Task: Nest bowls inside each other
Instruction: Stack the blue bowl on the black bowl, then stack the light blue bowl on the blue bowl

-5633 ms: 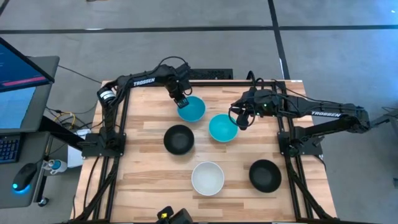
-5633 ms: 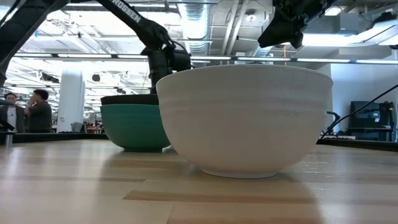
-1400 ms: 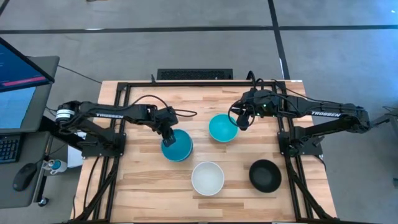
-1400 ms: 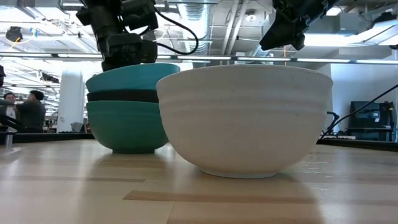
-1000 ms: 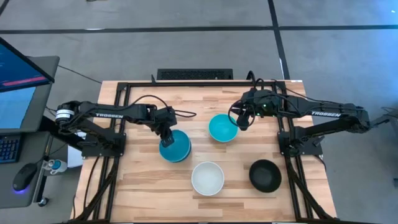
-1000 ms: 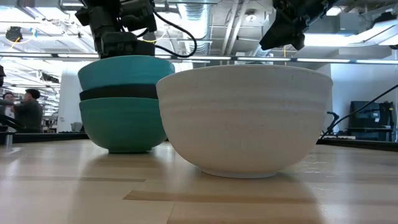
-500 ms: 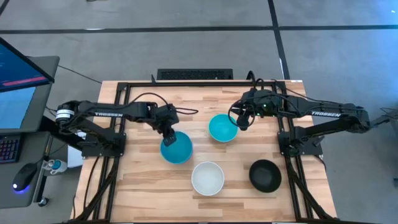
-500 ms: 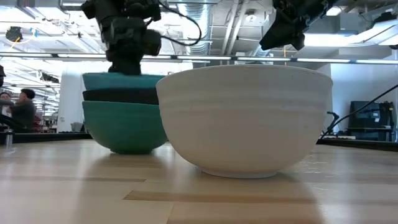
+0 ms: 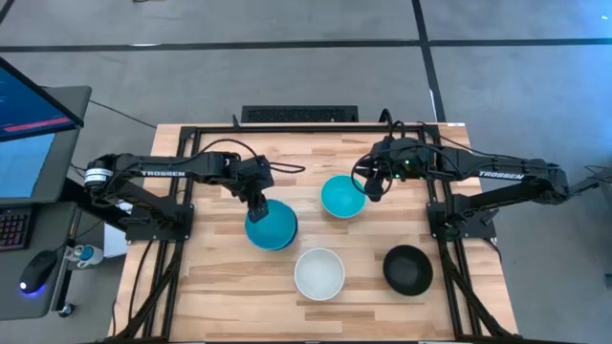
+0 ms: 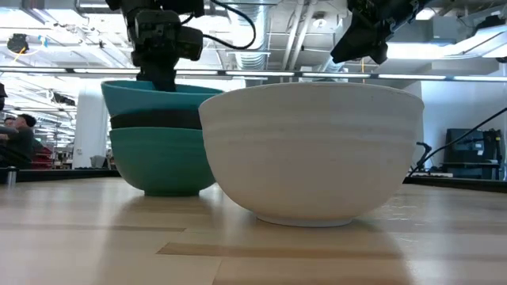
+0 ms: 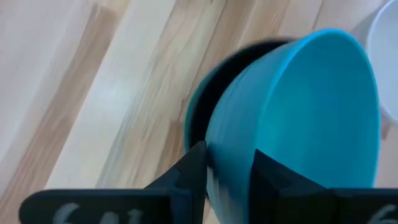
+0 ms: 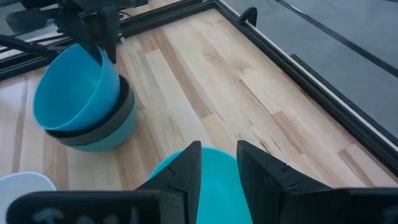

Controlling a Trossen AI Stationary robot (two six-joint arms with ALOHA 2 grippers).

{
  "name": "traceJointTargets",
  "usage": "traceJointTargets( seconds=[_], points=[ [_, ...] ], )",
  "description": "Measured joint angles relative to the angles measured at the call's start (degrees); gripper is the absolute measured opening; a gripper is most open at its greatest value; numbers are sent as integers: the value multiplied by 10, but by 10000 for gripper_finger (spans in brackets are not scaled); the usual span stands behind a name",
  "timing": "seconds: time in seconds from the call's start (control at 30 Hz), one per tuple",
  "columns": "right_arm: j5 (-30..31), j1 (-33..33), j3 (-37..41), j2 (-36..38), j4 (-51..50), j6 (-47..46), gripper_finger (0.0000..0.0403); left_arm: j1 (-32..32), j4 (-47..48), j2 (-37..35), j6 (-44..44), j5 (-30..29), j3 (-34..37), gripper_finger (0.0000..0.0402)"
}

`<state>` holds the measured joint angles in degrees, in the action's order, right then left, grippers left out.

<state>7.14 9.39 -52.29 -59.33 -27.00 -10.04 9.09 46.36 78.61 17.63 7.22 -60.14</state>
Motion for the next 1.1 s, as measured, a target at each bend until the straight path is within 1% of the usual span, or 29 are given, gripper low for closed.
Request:
traceJointTargets(
  seconds=[0.3,0.4,0.53,0.6,0.67,0.73,0.93,1.1],
  points=[
    [0,0,0,0,0,0,124,0,-9,3,-14,-11,8,70],
    [0,0,0,0,0,0,124,0,-35,3,-8,-17,25,70],
    [-4,0,0,0,0,0,124,-2,-112,3,26,25,74,70],
    [-12,0,0,0,0,0,124,-5,-142,3,42,29,101,70],
    [-13,0,0,0,0,0,124,-5,-153,3,59,40,112,70],
    [-13,0,0,0,0,0,124,-4,-160,3,61,49,113,70],
    [-13,0,0,0,0,0,124,5,-198,1,63,50,106,70],
    [-13,0,0,0,0,-1,124,9,-188,0,50,50,81,70]
  ],
)
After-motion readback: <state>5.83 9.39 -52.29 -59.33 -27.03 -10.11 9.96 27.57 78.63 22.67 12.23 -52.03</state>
